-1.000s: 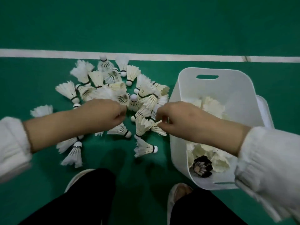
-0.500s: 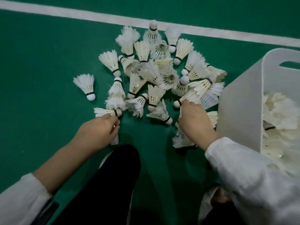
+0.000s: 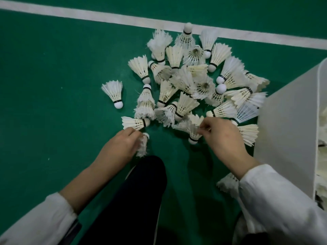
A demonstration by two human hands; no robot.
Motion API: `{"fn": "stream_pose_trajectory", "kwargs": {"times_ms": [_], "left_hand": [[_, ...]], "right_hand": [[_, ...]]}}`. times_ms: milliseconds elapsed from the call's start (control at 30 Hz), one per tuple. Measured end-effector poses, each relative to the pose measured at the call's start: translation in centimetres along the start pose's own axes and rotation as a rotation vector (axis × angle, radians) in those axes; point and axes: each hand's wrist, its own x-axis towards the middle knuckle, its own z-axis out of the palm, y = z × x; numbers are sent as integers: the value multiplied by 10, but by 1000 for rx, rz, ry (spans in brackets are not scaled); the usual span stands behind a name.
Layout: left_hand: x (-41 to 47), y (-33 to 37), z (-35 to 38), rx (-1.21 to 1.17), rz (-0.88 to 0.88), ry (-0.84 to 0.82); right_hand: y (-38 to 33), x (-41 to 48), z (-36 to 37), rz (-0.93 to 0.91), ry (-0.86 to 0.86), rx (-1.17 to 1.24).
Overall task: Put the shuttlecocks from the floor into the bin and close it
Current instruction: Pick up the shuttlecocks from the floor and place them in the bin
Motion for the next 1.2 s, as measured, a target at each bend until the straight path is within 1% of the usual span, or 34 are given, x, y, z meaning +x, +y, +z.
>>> {"fn": "stream_pose_trajectory", "kwargs": {"times_ms": [67, 133, 200, 300, 400, 467, 533, 567, 700, 800, 867, 933, 1000, 1067, 1200], "left_hand": [[7, 11, -6, -130, -46, 88], [16, 22, -9, -222, -95, 76], [24, 33, -9, -239, -119, 24], [23, 42, -9, -224, -180, 10], [3, 35, -6, -275, -270, 101], [-11, 25, -6, -279, -376, 142], [-15, 15, -4, -334, -502, 119], [-15, 10, -1, -381, -531, 110], [-3, 5, 13, -542, -526, 149], [2, 8, 16, -669, -549, 214], [2, 9, 13, -704, -543, 250], [-1, 13, 7, -724, -530, 259], [-6, 19, -3, -805, -517, 245], [-11, 27, -16, -800, -452, 229], [0, 62, -58, -640, -188, 165]], "right_hand": [[1, -2, -4, 17, -16, 1], [3, -6, -8, 11, 9, 17], [7, -10, -11, 12, 51, 18], [13, -15, -10, 26, 85, -4], [15, -17, -7, 21, 68, -4], [14, -17, -6, 9, 57, -18], [11, -15, -6, -4, 55, -35], [10, -14, -5, -12, 55, -40], [8, -14, -3, -27, 42, -42], [10, -17, -2, -21, 41, -35], [11, -17, 0, -20, 44, -34], [12, -18, 1, -34, 43, -39], [11, -18, -5, -62, 47, -35], [9, -16, -20, -81, 61, -8], [8, -14, -81, -157, 105, -8]]}}
